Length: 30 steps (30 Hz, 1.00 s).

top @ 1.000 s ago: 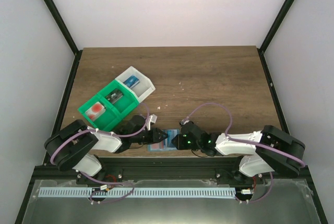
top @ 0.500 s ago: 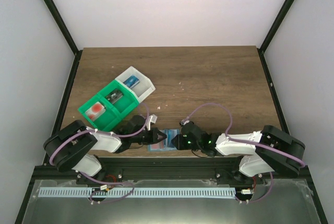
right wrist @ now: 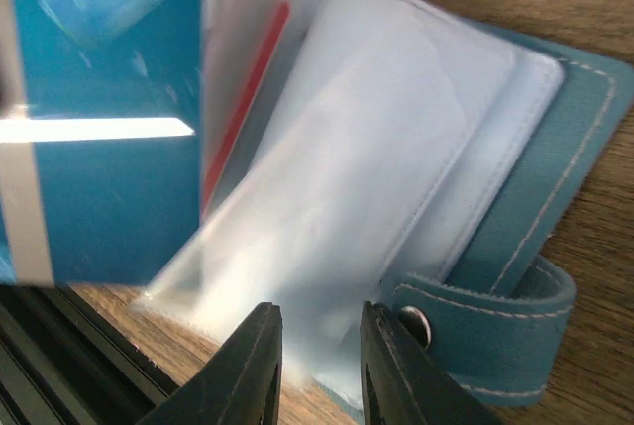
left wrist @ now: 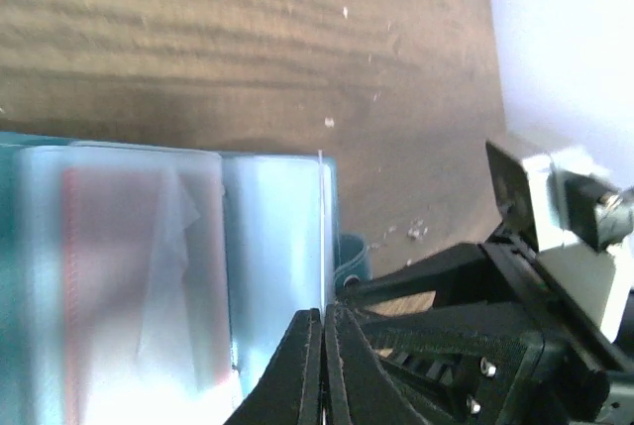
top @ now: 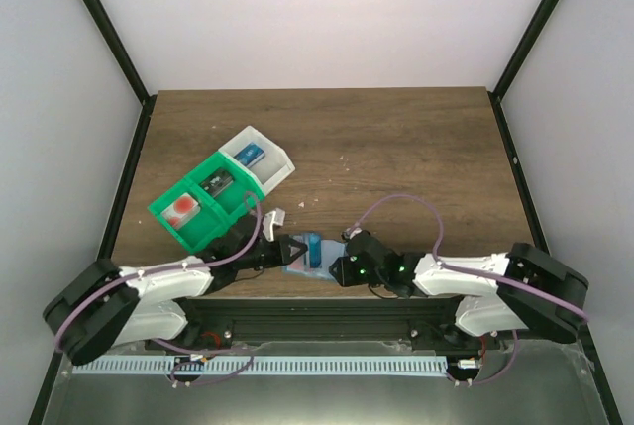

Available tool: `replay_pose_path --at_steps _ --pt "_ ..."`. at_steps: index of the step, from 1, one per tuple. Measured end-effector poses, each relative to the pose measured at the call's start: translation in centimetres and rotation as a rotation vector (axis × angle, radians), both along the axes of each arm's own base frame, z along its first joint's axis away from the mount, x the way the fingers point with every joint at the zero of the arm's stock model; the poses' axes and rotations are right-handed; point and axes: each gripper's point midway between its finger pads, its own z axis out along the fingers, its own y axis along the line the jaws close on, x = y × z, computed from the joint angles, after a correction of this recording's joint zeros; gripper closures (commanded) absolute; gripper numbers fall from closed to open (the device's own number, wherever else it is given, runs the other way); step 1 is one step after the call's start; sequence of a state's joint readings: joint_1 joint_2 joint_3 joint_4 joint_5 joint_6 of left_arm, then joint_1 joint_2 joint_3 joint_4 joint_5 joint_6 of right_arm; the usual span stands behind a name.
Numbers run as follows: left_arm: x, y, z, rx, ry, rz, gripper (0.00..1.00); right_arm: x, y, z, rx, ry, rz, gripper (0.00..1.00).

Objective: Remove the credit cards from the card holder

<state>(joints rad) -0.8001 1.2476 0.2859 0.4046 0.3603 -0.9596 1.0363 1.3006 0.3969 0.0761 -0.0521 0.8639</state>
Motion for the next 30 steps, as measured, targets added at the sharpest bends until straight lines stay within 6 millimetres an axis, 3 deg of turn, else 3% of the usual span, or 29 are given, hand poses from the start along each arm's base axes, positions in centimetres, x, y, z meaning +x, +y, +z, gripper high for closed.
replay_pose_path --at_steps 4,13,21,25,30 --pt "1.3 1.6 1.9 -0.021 -0.047 0.074 1.0 0.1 -0.2 1.0 -0.014 -0.044 0.032 0.72" --pt "2.2 4.8 6.9 -0.114 -0.156 0.176 1.0 1.4 1.3 7.5 0.065 -0.316 0.171 0.69" --pt "1.0 4.6 8.0 -0.136 -0.133 0.128 1.0 -0.1 3.7 13.4 0.16 -0.714 0.434 0.61" --pt "0.4 4.1 8.8 -0.166 -0.111 0.093 1.0 -1.5 4.6 14.8 0.143 -0.928 0.58 0.47" --pt "-0.4 3.9 9.7 -0.213 -0.074 0.07 1.0 -1.7 4.9 15.7 0.07 -1.141 0.649 0.45"
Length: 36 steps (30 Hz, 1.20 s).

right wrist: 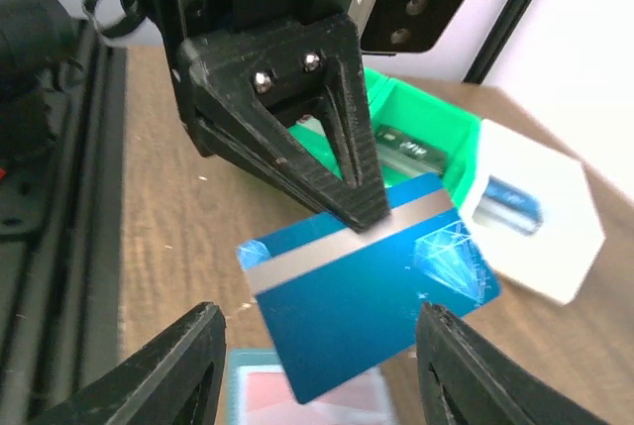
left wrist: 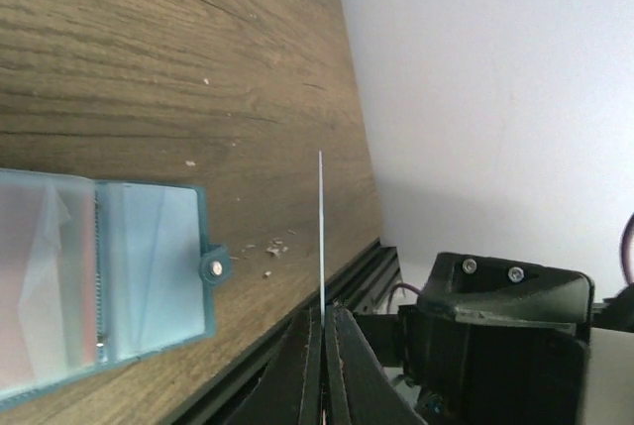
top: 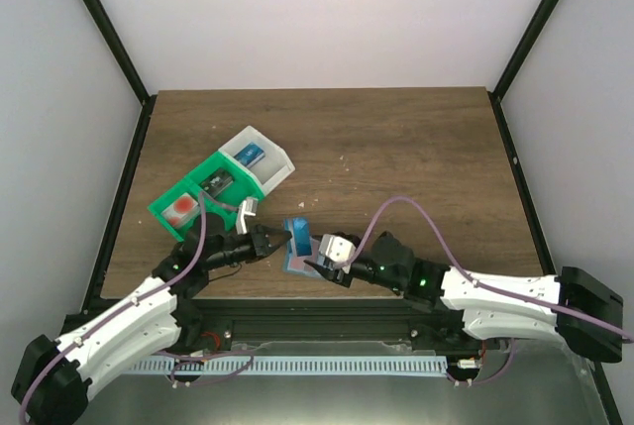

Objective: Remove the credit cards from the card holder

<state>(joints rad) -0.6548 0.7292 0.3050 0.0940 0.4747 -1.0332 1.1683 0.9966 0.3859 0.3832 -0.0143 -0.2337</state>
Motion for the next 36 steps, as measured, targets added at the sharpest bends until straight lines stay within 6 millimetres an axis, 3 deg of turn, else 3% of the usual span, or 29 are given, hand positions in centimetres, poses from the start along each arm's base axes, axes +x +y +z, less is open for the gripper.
replay_pose_path --at_steps 11,20,26,32,35,36 --pt "-0.9 -0.3 1.7 -0.1 0.077 -0.014 1.0 0.3 -0.6 -0.4 -0.095 -0.385 0.004 0.45" --pt "-1.0 -0.6 1.3 -0.152 0.143 -0.016 1.0 0.4 -0.4 0.1 -0.113 -0.492 -0.002 0.56" --pt "-1.2 -0.8 1.3 -0.182 0.17 -0.031 1.0 0.0 -0.2 -0.4 -0.123 -0.504 0.014 0.55" --pt "-1.6 -0.8 0.8 -0.192 0.205 -0.038 1.0 -0.1 -0.4 -1.5 -0.16 -0.52 0.009 0.8" --pt "-1.5 -0.8 0.9 -0.202 0.206 -0.034 1.0 0.0 -0.6 -1.7 -0.169 -0.529 0.004 0.98" --pt "-1.5 -0.8 0.9 -0.205 0.207 -0.033 1.0 0.0 -0.6 -1.6 -0.167 -0.536 0.002 0.99"
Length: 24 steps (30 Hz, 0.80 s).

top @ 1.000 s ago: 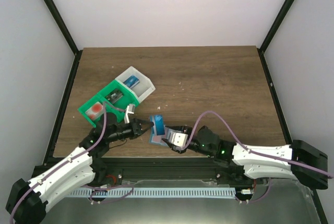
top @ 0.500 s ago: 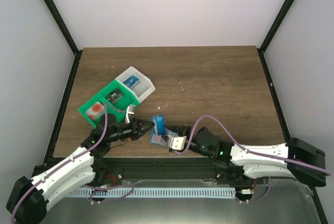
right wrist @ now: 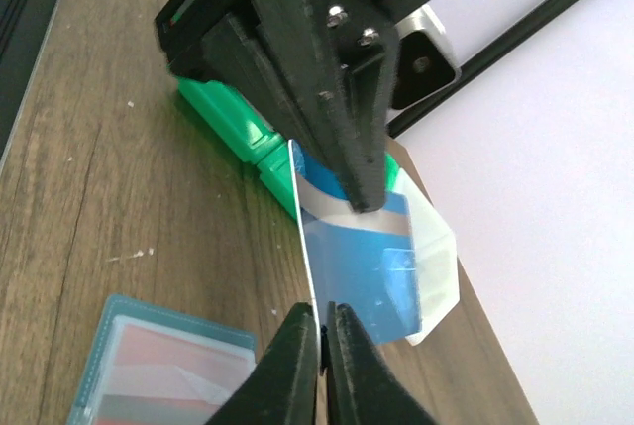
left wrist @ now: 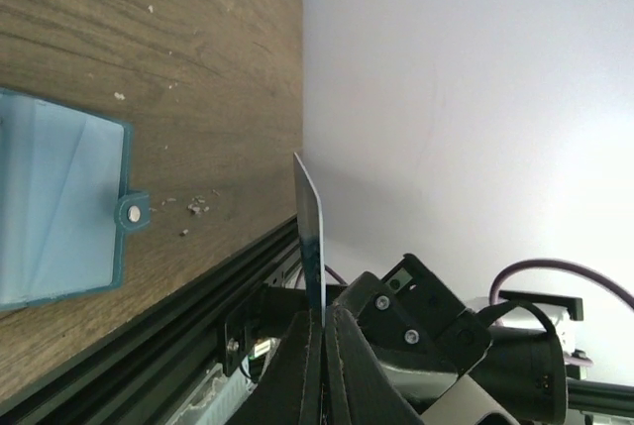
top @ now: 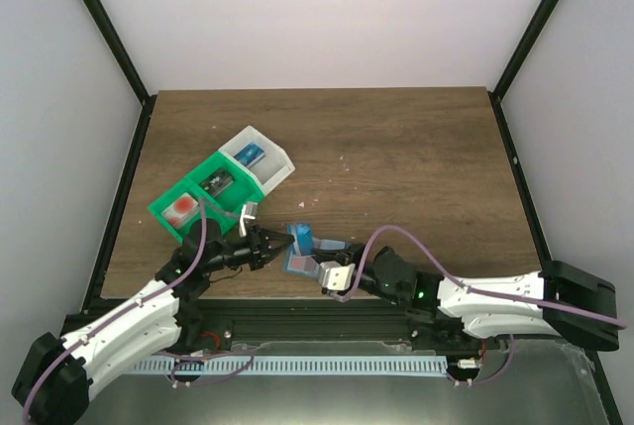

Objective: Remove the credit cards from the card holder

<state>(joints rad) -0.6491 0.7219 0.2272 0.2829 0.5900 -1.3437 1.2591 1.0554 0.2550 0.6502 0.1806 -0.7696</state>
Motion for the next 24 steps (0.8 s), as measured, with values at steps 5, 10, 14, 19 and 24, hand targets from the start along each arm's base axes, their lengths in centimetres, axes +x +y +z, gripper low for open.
replay_pose_path --at_steps 5,10,14,19,24 --pt "-0.1 -0.1 0.0 -0.012 0.022 -0.002 0.55 0.1 -0.3 0.6 0.028 -0.007 -0.015 0.99" --pt "-0.2 0.0 0.4 -0.003 -0.035 -0.012 0.12 1.0 -0.9 0.5 0.071 0.105 -0.091 1.0" --pt "0.3 0.5 1.9 0.027 -0.121 0.022 0.02 1.9 -1.4 2.2 0.202 0.32 -0.193 1.0" --pt "1.0 1.1 3.6 0.068 -0.231 0.063 0.04 2.3 -2.4 5.2 0.473 0.637 -0.268 1.0" --pt "1.0 1.1 3.3 0.102 -0.276 0.048 0.12 1.8 -2.4 5.4 0.611 0.93 -0.281 1.0"
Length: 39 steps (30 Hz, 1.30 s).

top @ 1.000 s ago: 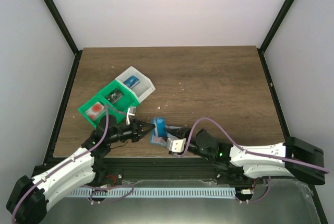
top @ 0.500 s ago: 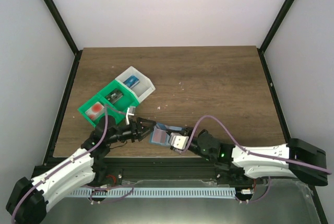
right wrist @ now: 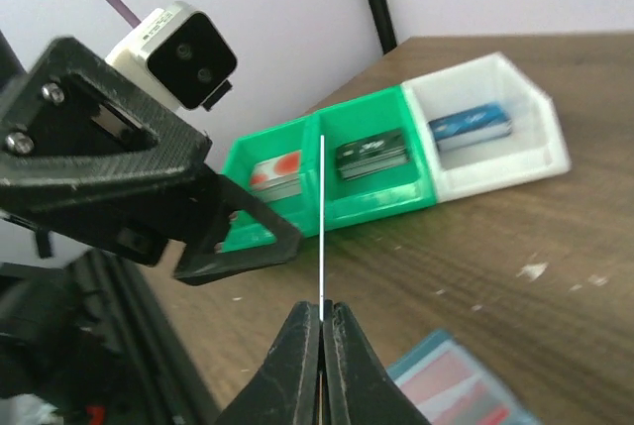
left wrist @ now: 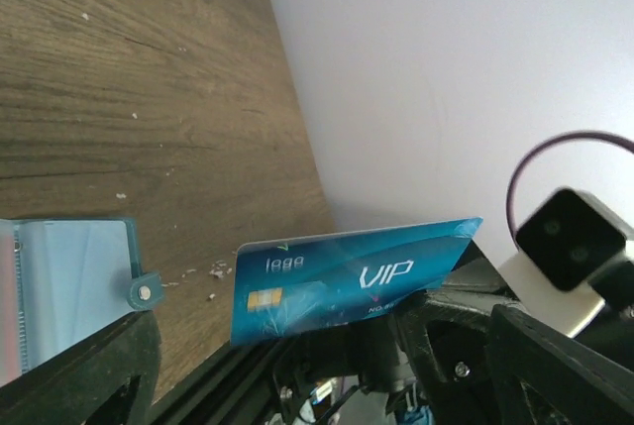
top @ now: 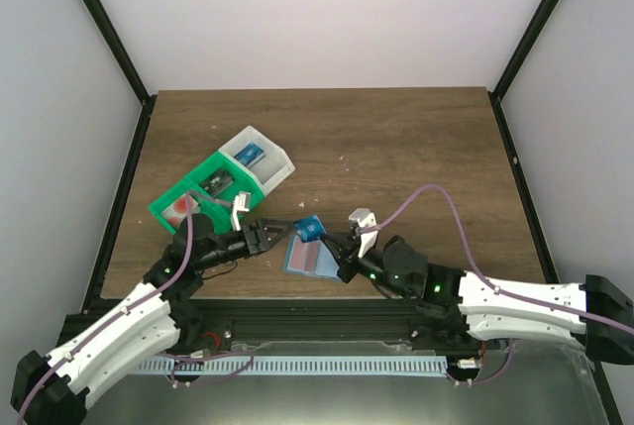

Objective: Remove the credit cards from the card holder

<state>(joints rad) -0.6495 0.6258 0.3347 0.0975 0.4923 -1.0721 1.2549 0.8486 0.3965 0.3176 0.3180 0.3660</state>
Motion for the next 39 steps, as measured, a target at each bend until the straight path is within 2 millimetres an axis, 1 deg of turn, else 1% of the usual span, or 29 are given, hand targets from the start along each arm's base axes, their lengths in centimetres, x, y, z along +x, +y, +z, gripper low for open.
replay_pose_path --at_steps 4,7,10,13,15,16,19,23,25,28,30,33,35,37,38,39 --pt "-0.4 -0.4 0.4 -0.01 -0.024 -0.038 0.2 -0.6 0.2 0.3 0.115 0.152 0.024 1.0" --pt "-0.6 -0.6 0.6 -0.034 -0.034 -0.06 0.22 -0.9 0.1 0.9 0.203 0.238 0.029 1.0" --pt "-0.9 -0.7 0.3 -0.052 -0.027 -0.072 0.24 -0.9 -0.8 1.3 0.313 0.318 0.023 1.0" --pt "-1.2 -0.7 0.0 -0.071 -0.006 -0.082 0.28 -0.7 -2.1 0.6 0.409 0.389 0.004 0.99" --pt "-1.4 -0.8 -0.1 -0.091 0.004 -0.092 0.31 -0.5 -3.1 -0.2 0.463 0.437 -0.012 1.0" --pt "-1.5 -0.9 -0.1 -0.104 0.007 -0.1 0.33 -0.2 -3.5 -0.5 0.485 0.452 -0.03 1.0" --pt "-1.9 -1.0 -0.4 -0.14 0.032 -0.119 0.38 0.1 -4.1 -1.0 0.536 0.504 -0.041 1.0" --pt "-2.2 -1.3 -1.4 -0.17 0.083 -0.142 0.43 -0.1 -3.9 -0.4 0.601 0.556 -0.014 1.0" --pt "-2.3 -1.4 -1.4 -0.183 0.093 -0.152 0.44 -0.2 -3.6 -0.3 0.62 0.576 0.0 0.99" --pt "-2.4 -1.6 -0.7 -0.209 0.085 -0.168 0.48 -0.3 -3.1 -0.5 0.627 0.609 0.017 1.0" --pt "-2.5 -1.6 -0.2 -0.226 0.074 -0.174 0.54 -0.4 -2.6 -0.9 0.622 0.636 0.027 1.0" --pt "-2.6 -1.6 0.4 -0.245 0.063 -0.178 0.67 -0.6 -2.1 -1.3 0.618 0.66 0.041 1.0" --pt "-2.6 -1.5 0.6 -0.25 0.056 -0.179 0.74 -0.6 -1.8 -1.4 0.614 0.672 0.049 0.99" --pt "-2.6 -1.5 0.6 -0.252 0.058 -0.178 0.76 -0.7 -1.6 -1.6 0.611 0.683 0.052 0.99" --pt "-2.6 -1.5 0.6 -0.252 0.058 -0.178 0.76 -0.7 -1.5 -1.6 0.612 0.686 0.055 1.0" --pt "-2.6 -1.5 0.5 -0.251 0.059 -0.178 0.74 -0.7 -1.5 -1.7 0.613 0.691 0.057 1.0"
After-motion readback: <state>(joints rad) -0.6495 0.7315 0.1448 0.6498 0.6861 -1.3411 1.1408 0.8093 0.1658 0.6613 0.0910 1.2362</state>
